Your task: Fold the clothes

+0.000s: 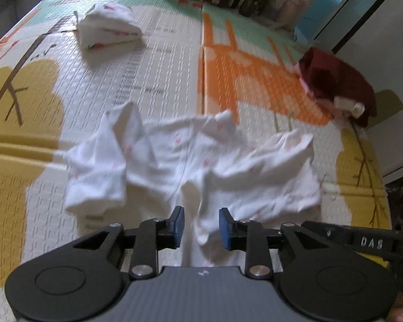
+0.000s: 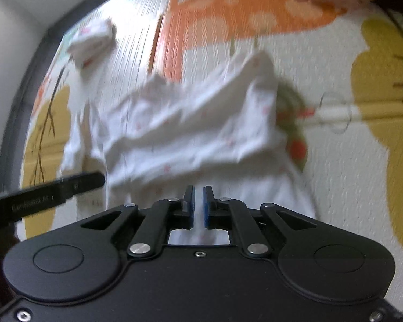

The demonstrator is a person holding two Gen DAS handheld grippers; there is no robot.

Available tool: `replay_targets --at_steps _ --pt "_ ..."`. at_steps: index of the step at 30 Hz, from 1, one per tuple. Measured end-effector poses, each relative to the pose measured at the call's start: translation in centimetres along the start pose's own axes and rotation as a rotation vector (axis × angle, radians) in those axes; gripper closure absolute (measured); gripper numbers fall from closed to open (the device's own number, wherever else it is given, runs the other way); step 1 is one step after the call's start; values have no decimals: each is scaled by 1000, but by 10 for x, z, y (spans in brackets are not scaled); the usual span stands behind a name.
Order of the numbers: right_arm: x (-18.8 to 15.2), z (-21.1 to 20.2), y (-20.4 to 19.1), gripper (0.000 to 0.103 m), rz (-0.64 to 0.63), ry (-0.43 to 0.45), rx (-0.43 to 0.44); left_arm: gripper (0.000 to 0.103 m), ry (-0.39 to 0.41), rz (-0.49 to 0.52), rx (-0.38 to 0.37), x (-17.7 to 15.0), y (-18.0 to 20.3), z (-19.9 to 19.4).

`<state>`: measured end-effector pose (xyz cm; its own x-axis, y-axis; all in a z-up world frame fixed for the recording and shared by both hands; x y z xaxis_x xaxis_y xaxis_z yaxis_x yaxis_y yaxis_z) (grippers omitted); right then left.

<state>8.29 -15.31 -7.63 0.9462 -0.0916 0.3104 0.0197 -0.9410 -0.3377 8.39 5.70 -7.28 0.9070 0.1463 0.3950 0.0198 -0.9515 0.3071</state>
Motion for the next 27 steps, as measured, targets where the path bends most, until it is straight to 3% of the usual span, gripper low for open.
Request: replay_targets --at_steps 8,20,24,27 --pt "40 -5 11 95 59 63 -13 65 -39 -25 -4 14 2 21" --pt "67 16 26 90 105 69 -63 62 -72 -65 4 23 2 39" --pt "72 23 28 90 115 66 -70 66 -64 -57 9 26 4 39" --pt "76 28 30 90 128 63 -72 75 -71 -48 13 27 6 42"
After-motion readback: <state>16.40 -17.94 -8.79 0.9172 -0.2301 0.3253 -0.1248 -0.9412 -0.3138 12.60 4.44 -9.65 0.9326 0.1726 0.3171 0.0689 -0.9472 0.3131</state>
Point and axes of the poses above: each gripper's, at about its wrist camera, not at the fingertips, and z roughly the way its jaws point, y to its right, x to its top, the point moved 6 cm from there along z, roughly the way its jaws point, and after that the axes turned 2 degrees about y, right-handed, at the moved point
